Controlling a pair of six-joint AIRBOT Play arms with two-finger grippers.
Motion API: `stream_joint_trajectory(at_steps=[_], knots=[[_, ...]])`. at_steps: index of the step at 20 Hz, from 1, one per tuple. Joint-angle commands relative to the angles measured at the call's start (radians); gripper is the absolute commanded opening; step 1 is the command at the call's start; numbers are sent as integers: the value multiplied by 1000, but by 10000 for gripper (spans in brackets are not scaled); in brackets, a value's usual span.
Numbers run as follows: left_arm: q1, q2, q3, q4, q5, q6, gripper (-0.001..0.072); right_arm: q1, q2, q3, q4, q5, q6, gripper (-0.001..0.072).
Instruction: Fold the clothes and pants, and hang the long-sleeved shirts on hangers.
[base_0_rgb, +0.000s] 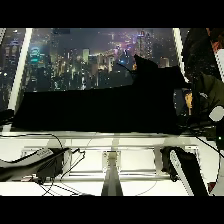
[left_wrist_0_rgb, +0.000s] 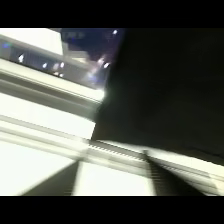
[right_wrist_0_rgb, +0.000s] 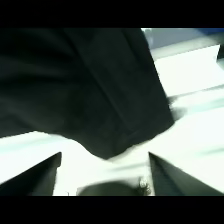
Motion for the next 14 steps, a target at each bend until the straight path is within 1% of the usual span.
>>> stream_joint_trajectory(at_steps=[1,4,6,8,11,14], knots=[[-1,0,-2,9,14,-25,686,-1,2,-5,6,-184,-70,658],[-2,2,4,-11,16,-51,685,-1,-37,11,5,-439,-62,656],[-12,2,24,-30,16,-78,685,-1,-114,61,6,-558,-39,655],[-32,2,52,-65,19,-77,685,-3,-233,137,6,-628,-39,654],[-84,2,88,-115,37,-78,685,-3,-462,282,5,-686,-27,654],[-144,0,92,-132,71,-77,685,-23,-700,465,8,-689,89,654]])
